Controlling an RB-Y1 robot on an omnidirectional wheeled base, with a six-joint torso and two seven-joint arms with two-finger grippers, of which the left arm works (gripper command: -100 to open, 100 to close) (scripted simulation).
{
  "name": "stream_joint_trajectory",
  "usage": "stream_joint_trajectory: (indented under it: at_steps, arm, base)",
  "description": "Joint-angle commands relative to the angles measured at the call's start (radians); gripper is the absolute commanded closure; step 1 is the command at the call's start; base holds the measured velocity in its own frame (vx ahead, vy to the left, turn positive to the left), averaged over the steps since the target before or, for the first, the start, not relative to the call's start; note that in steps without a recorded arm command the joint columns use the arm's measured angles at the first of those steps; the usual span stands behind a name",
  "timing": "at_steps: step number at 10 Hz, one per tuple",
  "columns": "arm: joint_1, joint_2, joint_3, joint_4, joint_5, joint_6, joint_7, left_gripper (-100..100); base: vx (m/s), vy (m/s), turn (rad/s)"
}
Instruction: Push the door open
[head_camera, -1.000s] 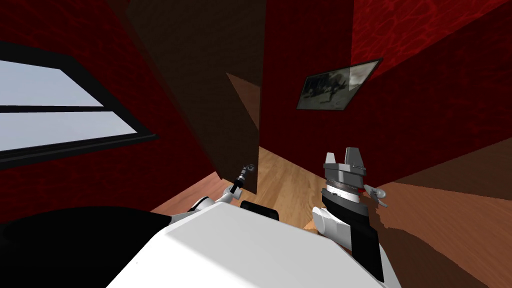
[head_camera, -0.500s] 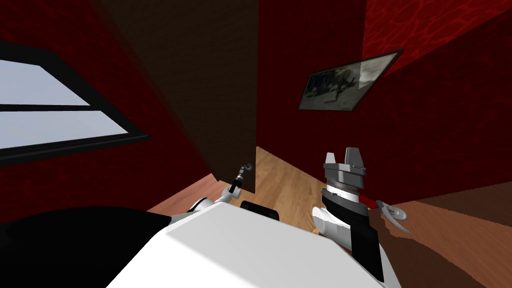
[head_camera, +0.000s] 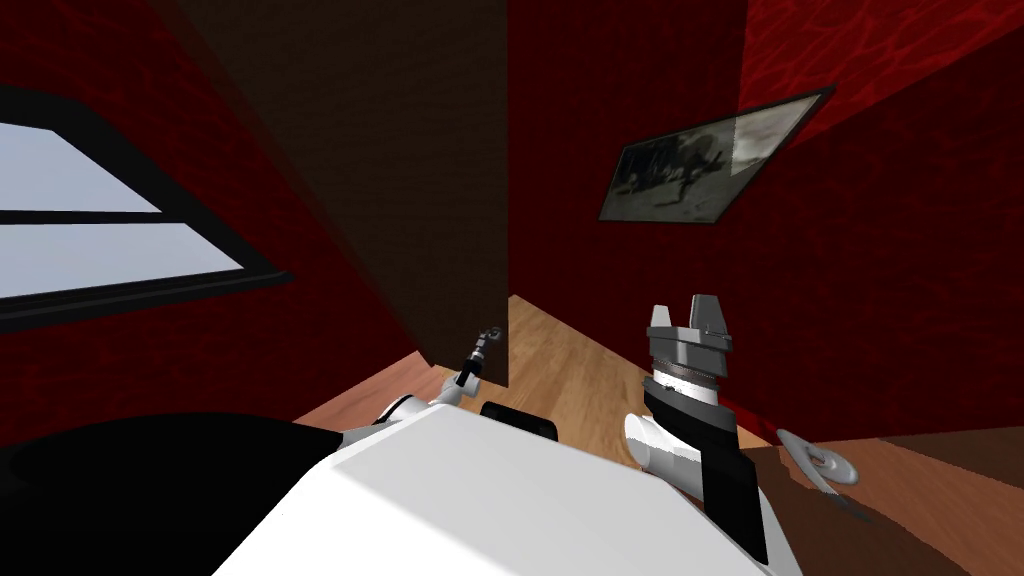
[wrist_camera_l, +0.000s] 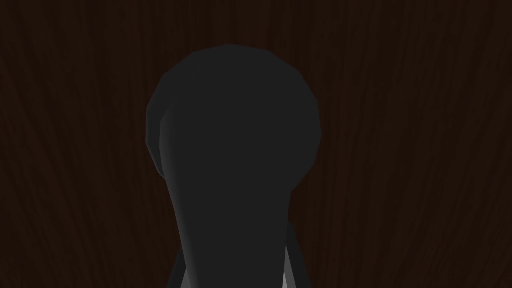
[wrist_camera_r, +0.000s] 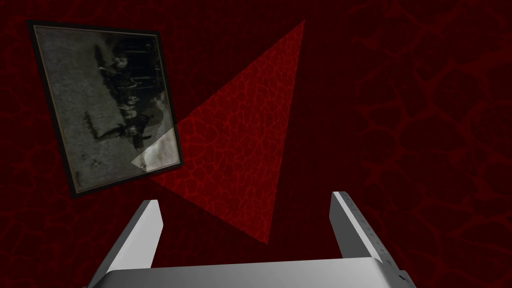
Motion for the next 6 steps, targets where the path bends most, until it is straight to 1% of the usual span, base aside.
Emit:
stream_joint_trajectory:
  at_steps: [1,2,3,4,6]
  arm:
    - [-0.005,0.007,0.016,-0.007,0.006,-0.002,-0.005,100]
    - [-0.005,0.007,0.016,-0.007,0.006,-0.002,-0.005,100]
    - [-0.005,0.007,0.016,-0.007,0.006,-0.002,-0.005,100]
    - [-0.005,0.009,0.033,-0.004,0.011,-0.002,-0.010,100]
    - [-0.005,0.010,0.038,-0.003,0.013,-0.003,-0.011,100]
  base:
    - [0.183,-0.093,0.051]
    - [0.123,-0.049,0.034]
    - [0.042,0.007,-0.010]
    - [0.107,-0.021,0.030]
    - [0.125,-0.054,0.055]
